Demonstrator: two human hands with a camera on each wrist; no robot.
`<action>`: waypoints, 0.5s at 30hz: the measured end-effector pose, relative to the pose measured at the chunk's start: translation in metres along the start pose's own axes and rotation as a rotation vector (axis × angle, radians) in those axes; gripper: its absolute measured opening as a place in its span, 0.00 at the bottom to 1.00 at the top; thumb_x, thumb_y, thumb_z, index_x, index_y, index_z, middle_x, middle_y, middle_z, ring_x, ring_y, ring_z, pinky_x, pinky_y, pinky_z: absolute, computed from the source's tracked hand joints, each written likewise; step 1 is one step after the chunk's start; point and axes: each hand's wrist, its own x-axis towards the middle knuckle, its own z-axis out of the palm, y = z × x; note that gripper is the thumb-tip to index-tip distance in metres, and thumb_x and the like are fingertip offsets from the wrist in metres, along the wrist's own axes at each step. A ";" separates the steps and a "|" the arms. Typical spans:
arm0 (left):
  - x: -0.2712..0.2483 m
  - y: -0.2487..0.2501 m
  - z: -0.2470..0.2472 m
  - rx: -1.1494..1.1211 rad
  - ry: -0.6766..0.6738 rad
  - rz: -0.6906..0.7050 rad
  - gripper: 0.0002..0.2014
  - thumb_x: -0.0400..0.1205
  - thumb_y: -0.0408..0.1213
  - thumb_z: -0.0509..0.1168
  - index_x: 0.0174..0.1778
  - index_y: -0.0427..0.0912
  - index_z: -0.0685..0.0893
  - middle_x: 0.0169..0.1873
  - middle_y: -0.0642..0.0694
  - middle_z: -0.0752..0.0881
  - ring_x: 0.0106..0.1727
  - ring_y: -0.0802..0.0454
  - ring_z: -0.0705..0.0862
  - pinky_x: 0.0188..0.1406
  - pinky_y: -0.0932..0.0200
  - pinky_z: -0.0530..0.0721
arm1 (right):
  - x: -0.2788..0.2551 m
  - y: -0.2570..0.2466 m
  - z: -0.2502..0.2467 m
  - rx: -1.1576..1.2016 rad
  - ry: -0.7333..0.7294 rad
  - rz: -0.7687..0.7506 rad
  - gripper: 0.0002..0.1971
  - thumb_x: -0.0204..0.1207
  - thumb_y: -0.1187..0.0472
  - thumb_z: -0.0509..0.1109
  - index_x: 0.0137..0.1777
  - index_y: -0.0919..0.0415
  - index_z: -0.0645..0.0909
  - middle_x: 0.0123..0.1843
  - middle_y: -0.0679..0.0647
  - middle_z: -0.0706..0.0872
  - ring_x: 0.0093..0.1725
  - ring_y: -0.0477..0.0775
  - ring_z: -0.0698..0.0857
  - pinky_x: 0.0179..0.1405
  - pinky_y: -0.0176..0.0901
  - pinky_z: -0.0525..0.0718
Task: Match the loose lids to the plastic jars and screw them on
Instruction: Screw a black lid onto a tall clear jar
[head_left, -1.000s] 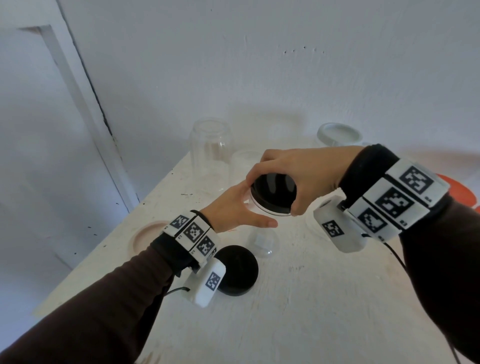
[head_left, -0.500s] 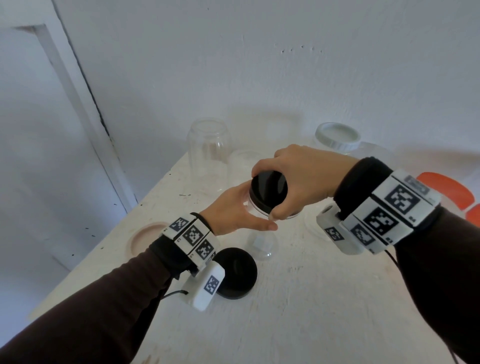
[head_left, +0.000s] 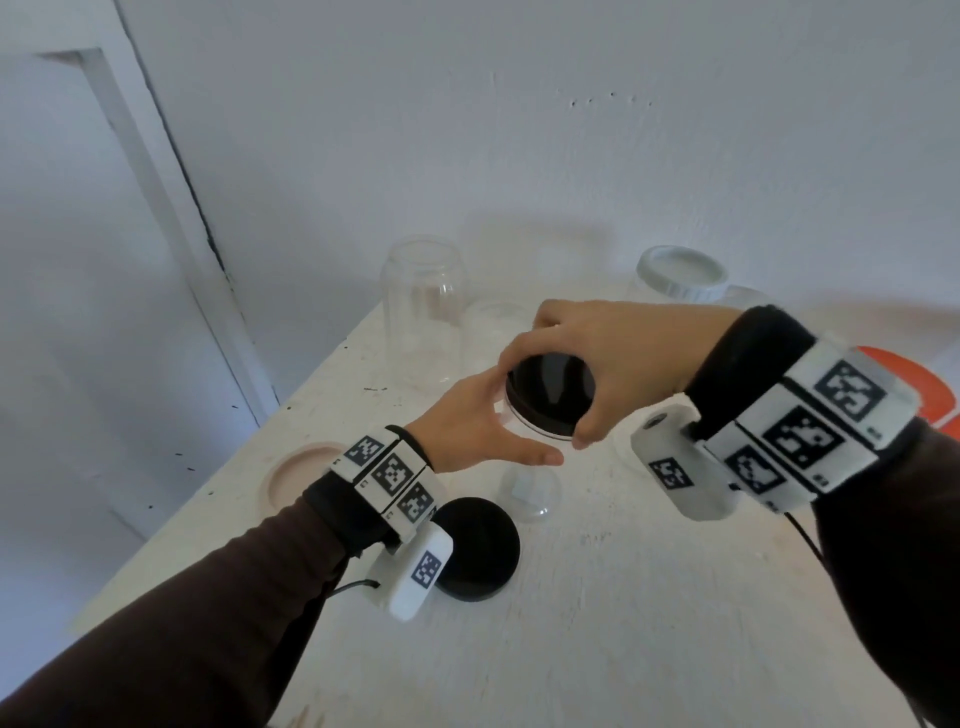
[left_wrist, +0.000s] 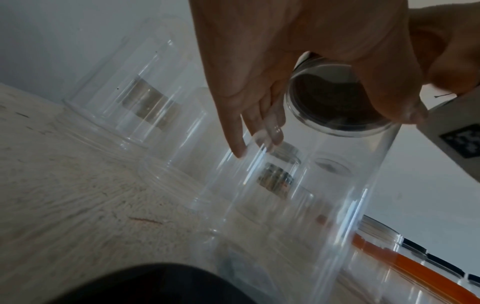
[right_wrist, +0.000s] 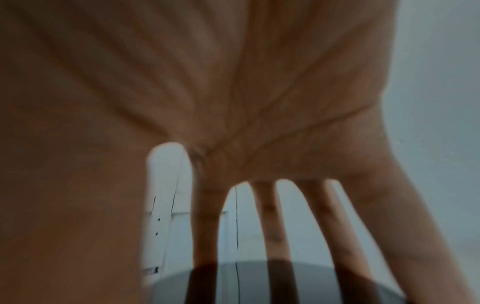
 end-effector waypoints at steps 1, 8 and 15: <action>0.000 0.000 0.000 0.007 0.012 0.002 0.35 0.65 0.44 0.80 0.64 0.58 0.69 0.55 0.65 0.79 0.59 0.72 0.76 0.57 0.78 0.73 | 0.002 0.000 0.002 -0.019 0.042 0.018 0.36 0.63 0.47 0.79 0.70 0.40 0.67 0.58 0.47 0.71 0.55 0.49 0.74 0.50 0.36 0.76; -0.001 0.003 0.004 -0.069 0.046 0.013 0.35 0.64 0.40 0.81 0.65 0.57 0.72 0.56 0.62 0.83 0.60 0.64 0.80 0.62 0.63 0.77 | 0.011 -0.008 0.022 -0.077 0.342 0.263 0.33 0.66 0.27 0.63 0.52 0.57 0.75 0.35 0.47 0.76 0.32 0.45 0.76 0.29 0.35 0.73; -0.002 0.002 0.003 0.015 0.030 0.008 0.33 0.65 0.44 0.79 0.62 0.59 0.69 0.52 0.66 0.79 0.57 0.71 0.77 0.55 0.77 0.74 | -0.001 -0.005 0.001 0.002 -0.023 0.026 0.39 0.66 0.47 0.78 0.74 0.40 0.62 0.66 0.48 0.67 0.60 0.50 0.73 0.57 0.39 0.77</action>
